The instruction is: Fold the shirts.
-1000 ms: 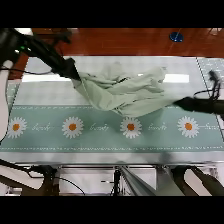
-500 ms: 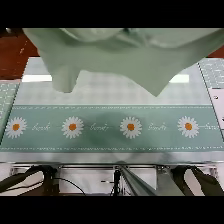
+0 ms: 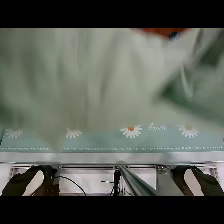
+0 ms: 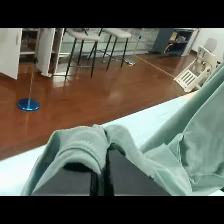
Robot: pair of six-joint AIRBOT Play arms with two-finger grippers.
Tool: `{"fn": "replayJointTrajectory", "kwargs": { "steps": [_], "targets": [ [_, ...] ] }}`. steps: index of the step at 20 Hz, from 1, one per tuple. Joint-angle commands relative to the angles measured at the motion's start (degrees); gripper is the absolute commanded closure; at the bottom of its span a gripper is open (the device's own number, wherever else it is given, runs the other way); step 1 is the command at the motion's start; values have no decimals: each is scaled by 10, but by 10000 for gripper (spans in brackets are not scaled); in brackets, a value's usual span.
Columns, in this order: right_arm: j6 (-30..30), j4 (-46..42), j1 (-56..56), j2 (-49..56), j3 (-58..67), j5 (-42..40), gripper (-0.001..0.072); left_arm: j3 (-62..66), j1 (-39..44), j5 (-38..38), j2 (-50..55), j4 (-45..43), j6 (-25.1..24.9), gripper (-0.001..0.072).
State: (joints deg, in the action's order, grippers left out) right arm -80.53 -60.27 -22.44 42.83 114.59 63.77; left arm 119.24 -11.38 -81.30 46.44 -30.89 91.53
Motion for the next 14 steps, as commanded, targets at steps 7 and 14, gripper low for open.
{"fn": "replayJointTrajectory", "kwargs": {
  "steps": [7, 14],
  "targets": [
    [-12, -46, 2, 89, -5, 424, 691, -151, 0, -242, -39, -51, 106, 674],
    [-4, -111, 113, 271, -134, 405, 691, -519, 1, -128, -30, -73, 7, 674]
  ]
}}
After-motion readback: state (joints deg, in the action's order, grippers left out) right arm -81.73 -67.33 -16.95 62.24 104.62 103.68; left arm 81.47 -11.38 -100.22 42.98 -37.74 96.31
